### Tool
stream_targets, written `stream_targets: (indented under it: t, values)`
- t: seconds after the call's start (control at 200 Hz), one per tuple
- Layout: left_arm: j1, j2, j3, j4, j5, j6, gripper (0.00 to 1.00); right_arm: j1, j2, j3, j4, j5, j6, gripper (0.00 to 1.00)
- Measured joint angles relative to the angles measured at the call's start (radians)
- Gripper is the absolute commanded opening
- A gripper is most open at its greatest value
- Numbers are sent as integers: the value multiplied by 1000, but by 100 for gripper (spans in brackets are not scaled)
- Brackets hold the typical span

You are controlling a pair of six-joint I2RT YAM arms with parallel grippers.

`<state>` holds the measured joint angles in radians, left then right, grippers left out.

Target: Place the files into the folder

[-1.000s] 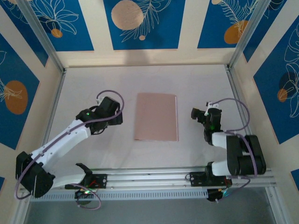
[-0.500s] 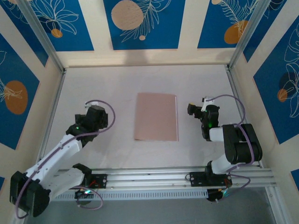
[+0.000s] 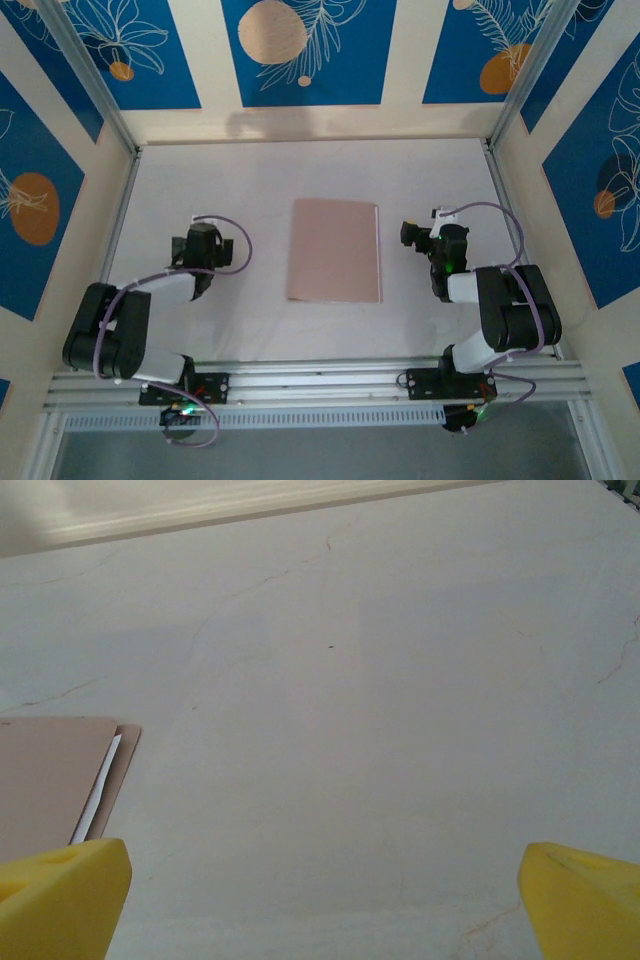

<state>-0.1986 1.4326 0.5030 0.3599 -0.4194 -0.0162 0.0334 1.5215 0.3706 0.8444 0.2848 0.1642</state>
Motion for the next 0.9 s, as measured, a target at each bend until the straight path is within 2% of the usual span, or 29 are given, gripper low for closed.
stream_targets:
  t: [0.18, 0.415, 0.605, 0.9]
  values:
    - [27, 42, 8, 130, 80, 43, 100, 0, 0, 0, 0, 0, 0, 99]
    - [65, 113, -171, 523, 128, 53, 100, 0, 0, 0, 0, 0, 0, 99]
    - [73, 134, -214, 621, 130, 49, 100, 0, 0, 0, 0, 0, 0, 99]
    - [98, 134, -151, 602, 167, 41, 100, 0, 0, 0, 0, 0, 0, 99]
